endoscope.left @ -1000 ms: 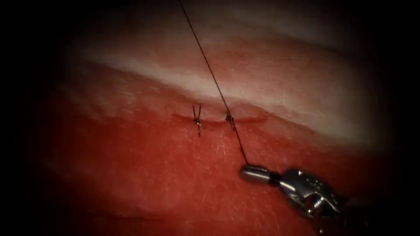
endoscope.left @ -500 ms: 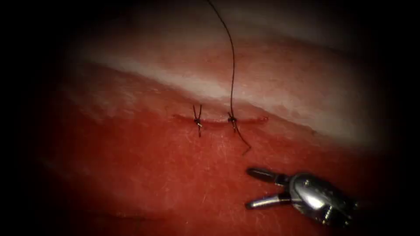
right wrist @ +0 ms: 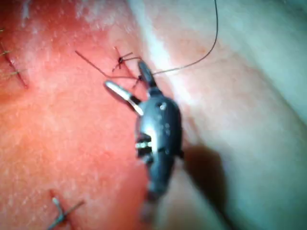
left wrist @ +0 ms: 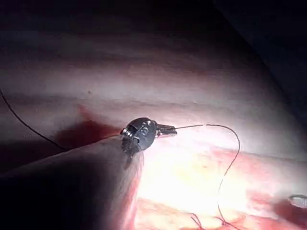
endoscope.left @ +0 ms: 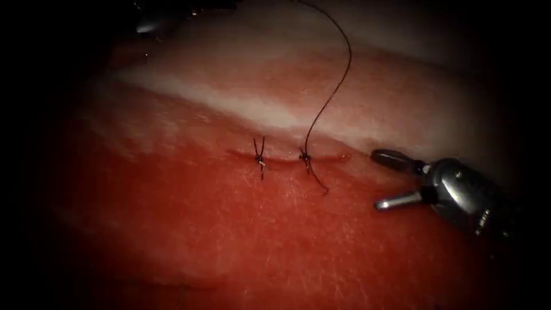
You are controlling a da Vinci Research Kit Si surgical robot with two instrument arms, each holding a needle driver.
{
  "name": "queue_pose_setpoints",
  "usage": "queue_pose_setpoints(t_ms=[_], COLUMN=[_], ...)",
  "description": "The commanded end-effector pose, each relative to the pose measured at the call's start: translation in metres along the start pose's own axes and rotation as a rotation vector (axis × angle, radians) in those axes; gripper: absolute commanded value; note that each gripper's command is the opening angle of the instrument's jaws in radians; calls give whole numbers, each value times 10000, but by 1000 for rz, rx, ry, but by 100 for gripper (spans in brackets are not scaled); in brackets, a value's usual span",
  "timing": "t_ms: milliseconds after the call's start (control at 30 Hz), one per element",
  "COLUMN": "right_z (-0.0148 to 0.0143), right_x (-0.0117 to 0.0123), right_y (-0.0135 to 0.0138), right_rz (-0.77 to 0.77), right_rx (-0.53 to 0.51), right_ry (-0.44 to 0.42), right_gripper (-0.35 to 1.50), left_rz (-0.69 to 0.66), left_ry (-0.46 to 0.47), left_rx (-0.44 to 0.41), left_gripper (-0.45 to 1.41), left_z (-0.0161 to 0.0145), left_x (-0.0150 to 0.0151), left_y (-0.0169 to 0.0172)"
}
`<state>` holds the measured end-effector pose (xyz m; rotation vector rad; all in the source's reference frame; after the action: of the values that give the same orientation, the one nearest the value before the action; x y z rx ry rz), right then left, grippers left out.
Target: Wound Closure
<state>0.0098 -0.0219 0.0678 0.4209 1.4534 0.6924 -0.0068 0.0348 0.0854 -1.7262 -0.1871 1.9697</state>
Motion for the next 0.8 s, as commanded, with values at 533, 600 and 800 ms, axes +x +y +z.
queue_pose_setpoints(t_ms=[533, 600, 800], right_z=[70, 73, 81], right_x=[-58, -58, -54], right_y=[97, 96, 82], right_rz=[300, 300, 304], right_rx=[-143, -144, -138], right_ry=[-96, -98, -143], right_gripper=[123, 121, 118], left_rz=[-34, -39, -54], left_ry=[159, 165, 193], left_rx=[-159, -167, -172], left_gripper=[-45, -45, -45], left_z=[-38, -37, -31], left_x=[88, 97, 123], left_y=[56, 58, 54])
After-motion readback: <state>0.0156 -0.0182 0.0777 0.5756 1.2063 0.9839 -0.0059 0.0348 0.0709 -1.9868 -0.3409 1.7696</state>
